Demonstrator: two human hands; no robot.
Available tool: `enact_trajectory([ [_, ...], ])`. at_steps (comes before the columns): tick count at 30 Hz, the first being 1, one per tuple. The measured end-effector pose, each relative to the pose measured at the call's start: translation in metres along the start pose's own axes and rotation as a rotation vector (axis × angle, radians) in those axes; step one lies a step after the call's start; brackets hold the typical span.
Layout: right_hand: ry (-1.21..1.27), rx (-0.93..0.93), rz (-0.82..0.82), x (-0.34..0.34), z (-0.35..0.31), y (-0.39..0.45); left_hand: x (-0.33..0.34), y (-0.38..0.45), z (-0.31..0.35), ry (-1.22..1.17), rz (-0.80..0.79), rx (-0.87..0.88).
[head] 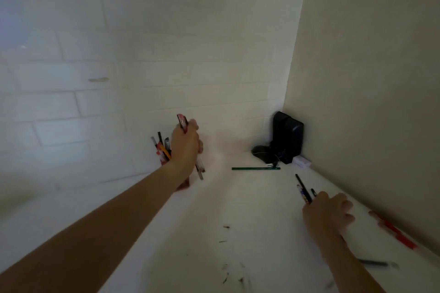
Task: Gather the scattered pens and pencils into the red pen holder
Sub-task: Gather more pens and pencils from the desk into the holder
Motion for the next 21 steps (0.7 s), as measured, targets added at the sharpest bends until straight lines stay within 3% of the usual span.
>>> enact_trajectory([
  [4,0.074,-0.006,-0.037,0.01,-0.002,0.005,-0.025,0.033,0.036,-0.015,-0.008,0.183],
  [9,0.103,-0.092,-0.055,0.013,-0.019,0.001,-0.026,0.052,0.019,-0.04,-0.129,0.165],
  [12,0.154,-0.151,-0.068,0.015,-0.036,-0.005,-0.027,0.054,0.01,-0.021,-0.112,0.15],
  [16,0.214,-0.241,-0.163,0.029,-0.065,-0.013,-0.025,0.052,0.026,0.248,-0.099,0.391],
  [21,0.267,-0.269,-0.265,0.043,-0.09,-0.023,-0.025,0.05,0.036,0.375,-0.037,0.462],
])
Point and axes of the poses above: each hand's wrist, its own y-axis towards the middle knuckle, its own x-axis out of the palm, z = x × y, the point moved 10 cm from there along y, towards the middle knuckle, and after that the axes turned 4 degrees about z, right-handed, at the moved point
